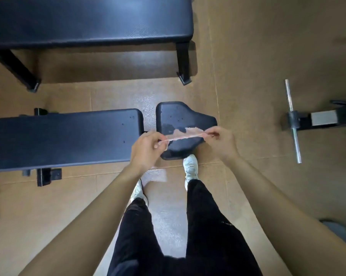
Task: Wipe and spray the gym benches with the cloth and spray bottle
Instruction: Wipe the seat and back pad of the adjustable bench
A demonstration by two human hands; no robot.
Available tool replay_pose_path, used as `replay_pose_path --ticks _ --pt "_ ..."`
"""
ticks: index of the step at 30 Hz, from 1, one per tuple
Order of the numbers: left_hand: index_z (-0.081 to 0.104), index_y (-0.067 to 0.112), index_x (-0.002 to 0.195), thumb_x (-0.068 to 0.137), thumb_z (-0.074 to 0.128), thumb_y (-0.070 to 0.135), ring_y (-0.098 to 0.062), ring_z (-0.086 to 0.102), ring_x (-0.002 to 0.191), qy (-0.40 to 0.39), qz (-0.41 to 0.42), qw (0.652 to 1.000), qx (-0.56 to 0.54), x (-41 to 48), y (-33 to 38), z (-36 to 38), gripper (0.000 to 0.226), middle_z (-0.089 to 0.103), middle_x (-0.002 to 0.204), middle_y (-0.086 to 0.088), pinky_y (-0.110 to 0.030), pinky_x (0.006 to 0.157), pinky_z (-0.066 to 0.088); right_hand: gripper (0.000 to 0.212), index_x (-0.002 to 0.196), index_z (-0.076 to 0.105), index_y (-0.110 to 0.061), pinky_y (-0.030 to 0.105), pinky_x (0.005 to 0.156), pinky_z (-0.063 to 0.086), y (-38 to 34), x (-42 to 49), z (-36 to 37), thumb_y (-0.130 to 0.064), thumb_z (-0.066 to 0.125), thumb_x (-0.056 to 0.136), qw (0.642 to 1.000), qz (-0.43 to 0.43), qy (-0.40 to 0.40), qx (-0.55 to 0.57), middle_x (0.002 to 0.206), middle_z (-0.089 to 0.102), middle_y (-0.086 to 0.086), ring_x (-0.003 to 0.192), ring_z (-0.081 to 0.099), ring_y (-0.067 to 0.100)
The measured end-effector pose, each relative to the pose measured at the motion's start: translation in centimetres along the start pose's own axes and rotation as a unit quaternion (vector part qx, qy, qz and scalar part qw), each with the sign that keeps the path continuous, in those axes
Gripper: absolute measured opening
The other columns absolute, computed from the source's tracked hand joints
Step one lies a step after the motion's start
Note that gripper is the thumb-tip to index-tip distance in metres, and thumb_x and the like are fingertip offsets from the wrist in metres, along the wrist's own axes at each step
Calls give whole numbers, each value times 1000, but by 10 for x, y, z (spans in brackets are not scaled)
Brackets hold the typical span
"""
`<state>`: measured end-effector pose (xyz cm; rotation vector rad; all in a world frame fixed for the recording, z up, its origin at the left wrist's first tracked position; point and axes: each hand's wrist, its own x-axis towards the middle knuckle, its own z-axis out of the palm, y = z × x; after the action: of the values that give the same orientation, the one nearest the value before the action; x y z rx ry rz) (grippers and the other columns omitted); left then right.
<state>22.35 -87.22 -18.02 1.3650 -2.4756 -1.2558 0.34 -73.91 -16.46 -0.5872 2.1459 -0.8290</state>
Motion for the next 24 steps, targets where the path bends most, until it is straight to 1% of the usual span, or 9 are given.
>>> replay_pose_path --ticks 3,7,10,13,15,17,19,21,24 --pt "76 27 99 95 70 30 -10 62 89 41 -20 999 -25 31 10 25 8 71 96 14 -30 75 48 6 94 75 -12 26 78 53 14 43 -14 -10 75 89 1000 -12 11 11 90 74 6 82 67 16" --pt "74 23 97 92 71 21 -9 58 91 45 -19 999 -19 52 7 75 6 70 100 12 -26 77 42 7 93 74 -6 8 72 47 49 74 -24 -3 73 87 997 -61 31 -32 91 69 2 77 63 5" --pt "76 20 99 91 72 18 -13 63 99 31 -5 999 -5 63 -10 126 10 74 112 8 -35 89 50 5 88 75 -7 23 72 51 99 92 -19 -2 74 86 988 -110 34 -104 86 66 4 74 63 15" --pt "78 20 102 92 69 20 -19 62 115 -28 -39 998 35 73 -30 174 13 72 124 7 -43 99 47 10 92 76 -10 27 70 38 147 105 -1 -6 69 86 980 -52 -3 -193 89 61 4 81 60 24" --pt "77 17 105 91 71 22 -24 56 123 -65 -47 994 68 74 -43 200 16 68 130 3 -45 100 47 24 106 76 -11 31 77 39 169 110 17 -9 67 84 954 -13 -43 -295 107 62 8 100 59 32" --pt "75 17 107 85 77 26 -25 50 126 -67 -42 993 93 71 -53 218 24 63 133 1 -46 97 48 36 118 72 -11 39 96 44 176 112 36 -11 67 82 942 -19 -57 -332 132 59 11 119 54 34" --pt "73 20 106 82 77 29 -23 48 128 -51 -37 994 86 65 -57 224 26 61 134 2 -42 98 46 38 120 69 -6 47 104 45 175 114 57 -11 70 82 942 -107 -46 -315 138 56 15 124 51 37" --pt "72 23 109 85 72 29 -21 48 129 -32 -26 997 69 60 -59 223 25 62 133 4 -42 101 45 42 128 64 -7 47 108 40 169 121 77 -19 67 88 918 -210 -57 -332 148 50 16 133 47 38" --pt "71 22 115 86 68 24 -23 51 128 4 -28 998 55 50 -68 216 30 62 132 4 -45 105 45 57 147 51 -18 45 121 12 161 144 96 -43 53 96 870 -293 -73 -391 162 37 8 148 28 39"
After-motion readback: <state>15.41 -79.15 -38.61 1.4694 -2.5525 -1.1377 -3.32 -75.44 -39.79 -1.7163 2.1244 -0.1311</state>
